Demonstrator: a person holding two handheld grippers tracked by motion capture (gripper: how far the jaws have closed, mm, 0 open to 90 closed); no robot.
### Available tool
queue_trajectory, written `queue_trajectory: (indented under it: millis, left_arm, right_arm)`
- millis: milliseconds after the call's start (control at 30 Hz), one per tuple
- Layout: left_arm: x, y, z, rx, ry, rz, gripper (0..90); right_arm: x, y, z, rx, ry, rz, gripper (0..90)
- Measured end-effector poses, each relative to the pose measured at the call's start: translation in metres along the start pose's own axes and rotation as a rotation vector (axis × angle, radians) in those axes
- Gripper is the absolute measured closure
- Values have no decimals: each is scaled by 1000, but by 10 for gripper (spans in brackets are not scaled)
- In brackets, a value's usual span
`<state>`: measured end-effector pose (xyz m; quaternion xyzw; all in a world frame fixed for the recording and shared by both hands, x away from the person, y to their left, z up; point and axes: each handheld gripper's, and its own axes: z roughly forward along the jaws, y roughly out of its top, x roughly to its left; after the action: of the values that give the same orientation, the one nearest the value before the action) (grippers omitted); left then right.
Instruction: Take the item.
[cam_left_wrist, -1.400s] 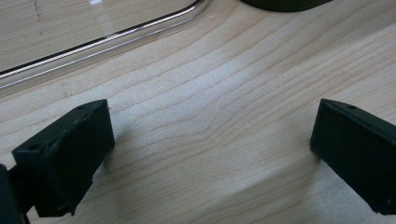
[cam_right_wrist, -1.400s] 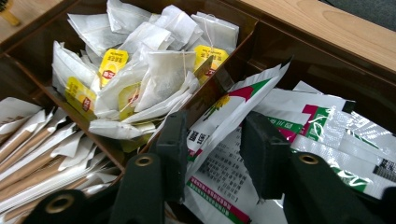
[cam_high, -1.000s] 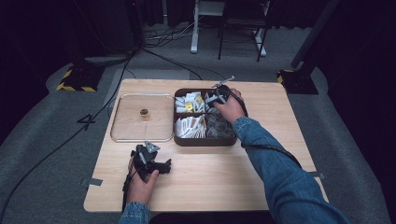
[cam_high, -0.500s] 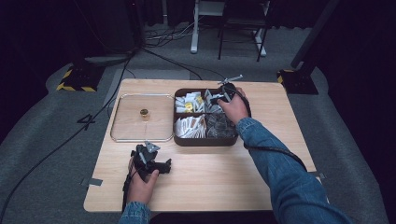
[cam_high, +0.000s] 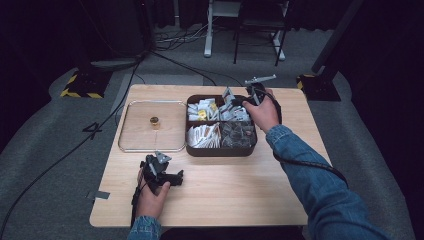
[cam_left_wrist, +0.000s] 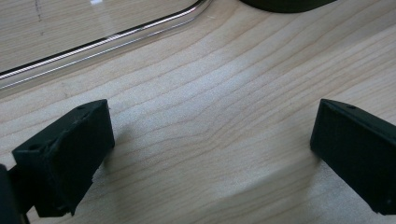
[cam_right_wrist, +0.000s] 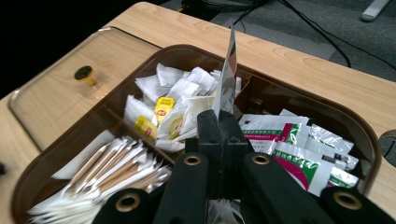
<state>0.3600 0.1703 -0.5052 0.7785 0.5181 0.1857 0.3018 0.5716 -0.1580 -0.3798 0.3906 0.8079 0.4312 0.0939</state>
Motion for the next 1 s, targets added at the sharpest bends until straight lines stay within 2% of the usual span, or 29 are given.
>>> queue_trajectory:
  millis: [100,133,267,333,367,400,533,1000]
  left_arm:
    - [0,0,0,0,0,0,0]
    - [0,0,0,-1,1,0,0]
    - [0,0,0,-1,1,0,0]
    - [1,1,1,-1,-5,6,0]
    - [1,1,1,-1,-5,6,0]
    - [1,1,1,-2,-2,6,0]
    - [1,2,1,-2,-3,1,0]
    - [1,2,2,-1,-4,2,0]
  right_arm:
    - [0,-1,-9,0,7,-6,900]
    - [1,-2,-19,-7,17,-7,900]
    - [1,-4,-32,-14,27,-12,900]
    - [2,-6,-46,-28,44,-16,900]
    - [2,-6,-46,-28,44,-16,900]
    - [3,-8,-55,-33,52,-18,900]
    - [4,-13,-75,-44,69,-19,900]
    - [-7,-39,-126,-59,56,-2,900]
